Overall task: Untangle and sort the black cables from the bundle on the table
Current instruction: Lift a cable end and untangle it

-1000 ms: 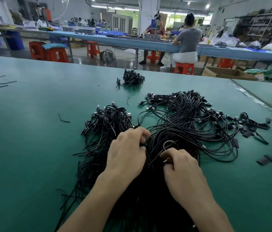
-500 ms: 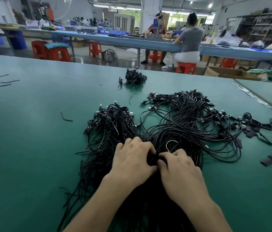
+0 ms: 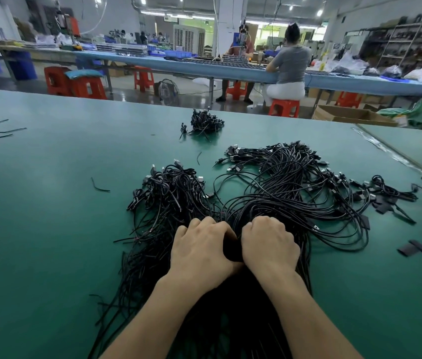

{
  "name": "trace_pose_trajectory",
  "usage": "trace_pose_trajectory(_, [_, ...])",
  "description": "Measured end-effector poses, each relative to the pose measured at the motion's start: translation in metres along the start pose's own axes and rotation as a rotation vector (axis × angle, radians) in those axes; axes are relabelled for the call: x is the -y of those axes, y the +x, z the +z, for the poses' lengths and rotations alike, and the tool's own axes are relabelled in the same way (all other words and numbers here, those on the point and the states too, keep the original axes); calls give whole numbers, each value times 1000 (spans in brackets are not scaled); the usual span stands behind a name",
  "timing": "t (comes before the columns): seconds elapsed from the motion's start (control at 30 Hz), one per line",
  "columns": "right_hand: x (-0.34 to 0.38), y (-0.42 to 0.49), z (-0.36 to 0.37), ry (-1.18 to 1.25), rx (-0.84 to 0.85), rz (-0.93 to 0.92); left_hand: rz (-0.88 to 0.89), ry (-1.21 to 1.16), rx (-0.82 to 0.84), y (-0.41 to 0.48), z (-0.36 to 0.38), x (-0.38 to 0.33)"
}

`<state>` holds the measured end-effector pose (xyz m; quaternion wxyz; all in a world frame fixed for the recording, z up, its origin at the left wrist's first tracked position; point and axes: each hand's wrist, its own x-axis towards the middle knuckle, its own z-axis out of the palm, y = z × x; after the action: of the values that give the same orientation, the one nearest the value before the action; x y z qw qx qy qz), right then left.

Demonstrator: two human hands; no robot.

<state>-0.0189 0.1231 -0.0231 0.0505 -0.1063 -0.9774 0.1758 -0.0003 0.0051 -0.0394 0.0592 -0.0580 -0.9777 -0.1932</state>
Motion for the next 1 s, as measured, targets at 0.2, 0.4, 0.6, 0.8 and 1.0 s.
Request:
trace_pose_trajectory(0.2, [-1,-17,-19,70,-27,-260,-42,20,23,0,-2,-4])
trace_pose_trajectory(0.4, [1,-48,-43,331,199,-676,-29,129,100,-3,-12,-4])
trace_pose_trajectory(0.6, [-9,-55,-74,624,208,-736,-3,-501,21,-5,-36,-3])
trace_pose_trajectory(0.8, [-2,-73,-94,624,546,-869,247,-565,-116,4,-38,-13])
trace_pose_trajectory(1.0, [-23,-64,-110,469,421,-627,-156,-1128,-652,7,-40,-4])
